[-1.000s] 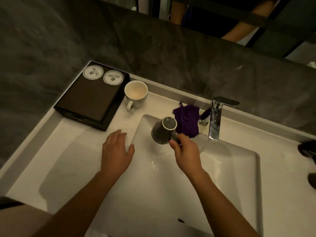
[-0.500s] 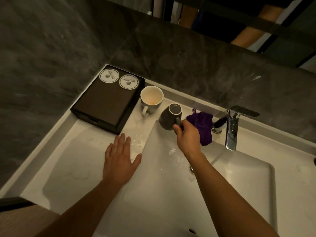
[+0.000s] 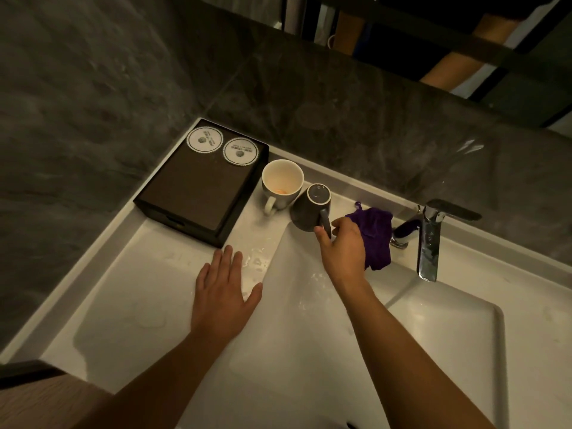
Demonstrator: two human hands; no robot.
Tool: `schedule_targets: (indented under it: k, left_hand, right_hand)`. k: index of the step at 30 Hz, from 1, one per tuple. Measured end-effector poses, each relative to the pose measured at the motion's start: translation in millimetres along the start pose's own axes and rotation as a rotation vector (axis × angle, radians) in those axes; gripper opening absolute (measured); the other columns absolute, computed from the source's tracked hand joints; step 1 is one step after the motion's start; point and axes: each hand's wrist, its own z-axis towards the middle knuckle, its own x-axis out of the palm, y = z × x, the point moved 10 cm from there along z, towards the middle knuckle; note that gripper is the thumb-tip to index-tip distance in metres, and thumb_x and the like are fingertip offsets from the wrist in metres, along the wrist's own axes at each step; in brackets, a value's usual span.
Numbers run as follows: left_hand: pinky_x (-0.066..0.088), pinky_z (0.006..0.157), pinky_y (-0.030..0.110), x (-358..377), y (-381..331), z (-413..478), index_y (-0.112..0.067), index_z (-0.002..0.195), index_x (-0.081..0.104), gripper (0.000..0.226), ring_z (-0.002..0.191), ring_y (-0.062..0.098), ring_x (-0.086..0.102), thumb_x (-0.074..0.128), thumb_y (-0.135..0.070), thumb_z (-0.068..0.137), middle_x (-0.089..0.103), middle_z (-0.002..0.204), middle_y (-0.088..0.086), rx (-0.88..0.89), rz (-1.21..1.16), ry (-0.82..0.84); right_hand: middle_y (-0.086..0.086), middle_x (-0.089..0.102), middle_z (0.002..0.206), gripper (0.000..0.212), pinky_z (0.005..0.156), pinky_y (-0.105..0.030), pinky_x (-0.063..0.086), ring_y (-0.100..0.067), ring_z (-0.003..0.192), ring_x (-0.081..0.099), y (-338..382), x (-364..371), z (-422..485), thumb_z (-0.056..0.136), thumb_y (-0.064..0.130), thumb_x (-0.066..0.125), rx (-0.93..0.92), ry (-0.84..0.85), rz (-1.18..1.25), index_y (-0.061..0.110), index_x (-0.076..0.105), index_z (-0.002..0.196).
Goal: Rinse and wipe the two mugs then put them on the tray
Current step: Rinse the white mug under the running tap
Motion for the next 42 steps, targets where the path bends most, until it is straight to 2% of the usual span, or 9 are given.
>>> schedule_targets:
  k: [3,7,12,23,29,32,36,40,42]
  left_hand:
    - [0.018,0.127,0.047,1,0,1,-0.017,0.163,0.03,0.085,0.16,0.027,0.017,0.026,-0.071,0.097,0.021,0.173,0.009,-0.001,-0.002,0.003]
    - [0.018,0.127,0.047,2,0,1,-0.018,0.163,0.03,0.085,0.16,0.027,0.018,0.028,-0.071,0.096,0.021,0.173,0.008,-0.008,-0.005,0.006]
    - [0.022,0.126,0.048,1,0,2,-0.018,0.162,0.031,0.088,0.159,0.028,0.021,0.023,-0.073,0.094,0.024,0.172,0.009,-0.006,0.003,0.005]
    - [0.021,0.127,0.049,0,1,2,-0.018,0.162,0.031,0.09,0.159,0.028,0.021,0.017,-0.075,0.093,0.024,0.172,0.009,-0.004,-0.003,-0.016]
    - [0.015,0.128,0.047,1,3,2,-0.02,0.163,0.027,0.086,0.161,0.026,0.014,0.023,-0.072,0.095,0.019,0.174,0.007,-0.019,-0.019,-0.005]
    - [0.014,0.128,0.048,-3,2,1,-0.019,0.162,0.028,0.084,0.161,0.026,0.015,0.036,-0.071,0.096,0.021,0.173,0.007,-0.044,-0.096,0.006]
    - [0.03,0.125,0.046,-19,-36,-5,-0.019,0.16,0.033,0.089,0.154,0.025,0.031,0.073,-0.054,0.088,0.034,0.168,0.006,0.009,-0.424,0.046]
    - [0.043,0.118,0.046,-12,-109,-16,-0.035,0.161,0.023,0.109,0.148,0.017,0.039,0.089,-0.046,0.076,0.034,0.167,-0.006,0.073,-0.679,0.294]
    - [0.048,0.11,0.03,-5,-148,-18,-0.036,0.154,0.032,0.098,0.137,0.011,0.048,0.091,-0.038,0.076,0.044,0.159,-0.008,0.161,-0.719,0.403]
  right_hand:
    - [0.002,0.06,0.102,0.023,0.072,-0.034,0.055,-0.01,0.085,0.057,15,-13,-24,0.096,0.036,0.065,-0.059,-0.153,0.058,0.017,0.059,0.107]
    - [0.001,0.063,0.096,0.028,0.075,-0.038,0.057,-0.013,0.083,0.061,56,19,-31,0.095,0.043,0.065,-0.148,-0.031,0.142,0.017,0.062,0.103]
    - [-0.002,0.07,0.105,0.049,0.083,-0.035,0.058,-0.018,0.093,0.067,91,66,-18,0.089,0.058,0.066,-0.032,0.077,0.201,0.015,0.065,0.114]
    - [-0.007,0.067,0.115,0.027,0.084,-0.028,0.05,-0.021,0.102,0.067,92,59,-22,0.103,0.031,0.054,-0.075,-0.003,0.094,0.012,0.062,0.12]
    - [-0.002,0.065,0.094,0.019,0.071,-0.028,0.045,-0.015,0.082,0.06,54,37,-47,0.102,0.031,0.058,-0.135,-0.033,0.161,0.013,0.065,0.101]
    - [0.002,0.062,0.087,0.015,0.066,-0.026,0.04,-0.009,0.075,0.053,26,16,-64,0.098,0.028,0.064,-0.151,-0.055,0.234,0.014,0.068,0.097]
    - [0.006,0.064,0.089,0.011,0.07,-0.029,0.052,-0.009,0.079,0.061,-22,-11,-91,0.097,0.026,0.065,-0.1,-0.021,0.253,0.017,0.07,0.102]
    - [0.008,0.066,0.089,0.011,0.07,-0.028,0.054,-0.007,0.08,0.064,-77,-43,-121,0.097,0.028,0.065,-0.084,-0.035,0.236,0.019,0.07,0.101]
    - [0.011,0.067,0.09,0.01,0.07,-0.024,0.054,-0.005,0.081,0.064,-104,-60,-132,0.096,0.028,0.066,-0.062,-0.049,0.218,0.02,0.07,0.1]
